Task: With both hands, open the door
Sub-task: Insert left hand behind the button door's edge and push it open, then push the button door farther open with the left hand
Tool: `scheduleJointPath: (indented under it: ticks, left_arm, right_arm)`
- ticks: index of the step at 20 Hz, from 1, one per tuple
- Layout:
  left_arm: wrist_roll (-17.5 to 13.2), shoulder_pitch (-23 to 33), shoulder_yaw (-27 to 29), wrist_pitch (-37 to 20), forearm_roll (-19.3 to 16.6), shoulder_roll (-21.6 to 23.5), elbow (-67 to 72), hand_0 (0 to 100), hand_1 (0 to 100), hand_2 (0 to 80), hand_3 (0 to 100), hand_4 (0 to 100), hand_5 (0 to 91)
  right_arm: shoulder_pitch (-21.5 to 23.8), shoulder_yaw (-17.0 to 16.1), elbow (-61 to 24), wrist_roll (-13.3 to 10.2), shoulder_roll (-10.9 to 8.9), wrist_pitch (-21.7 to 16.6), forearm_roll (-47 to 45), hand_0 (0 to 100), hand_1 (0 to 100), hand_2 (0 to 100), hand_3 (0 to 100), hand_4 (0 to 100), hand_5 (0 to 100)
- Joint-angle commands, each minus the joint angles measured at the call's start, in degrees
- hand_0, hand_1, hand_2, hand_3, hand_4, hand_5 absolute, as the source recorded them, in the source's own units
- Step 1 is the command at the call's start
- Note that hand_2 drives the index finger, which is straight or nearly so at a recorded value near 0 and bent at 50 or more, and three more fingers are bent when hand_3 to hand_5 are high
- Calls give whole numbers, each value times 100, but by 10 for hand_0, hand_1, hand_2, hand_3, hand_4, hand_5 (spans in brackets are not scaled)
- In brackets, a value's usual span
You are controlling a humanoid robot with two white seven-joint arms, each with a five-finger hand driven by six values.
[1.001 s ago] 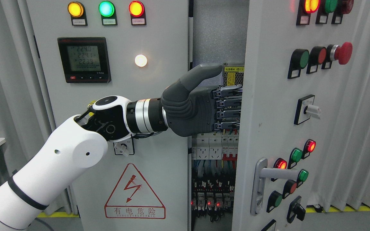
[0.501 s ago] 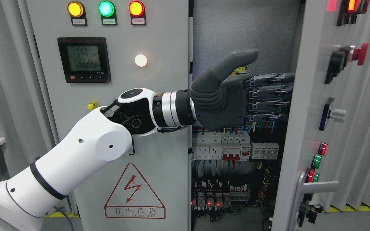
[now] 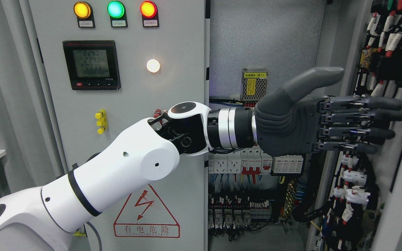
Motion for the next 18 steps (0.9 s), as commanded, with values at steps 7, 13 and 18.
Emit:
scheduleJointPath:
  ticks: [7, 13, 18]
  left_arm:
    - [158, -279, -789, -364, 98, -674, 245, 289, 0, 28, 28, 34, 0]
    - [334, -279, -789, -416, 107, -674, 254, 289, 0, 28, 28, 34, 0]
    - [334, -287, -789, -496, 203, -674, 254, 289, 0, 28, 28, 33, 0]
  right_arm:
    - [53, 0, 0, 1, -9, 6, -123, 219, 0, 0, 0, 0, 0]
    - [53, 0, 0, 1, -9, 6, -123, 219, 0, 0, 0, 0, 0]
    - [53, 0, 0, 1, -9, 6, -123, 219, 0, 0, 0, 0, 0]
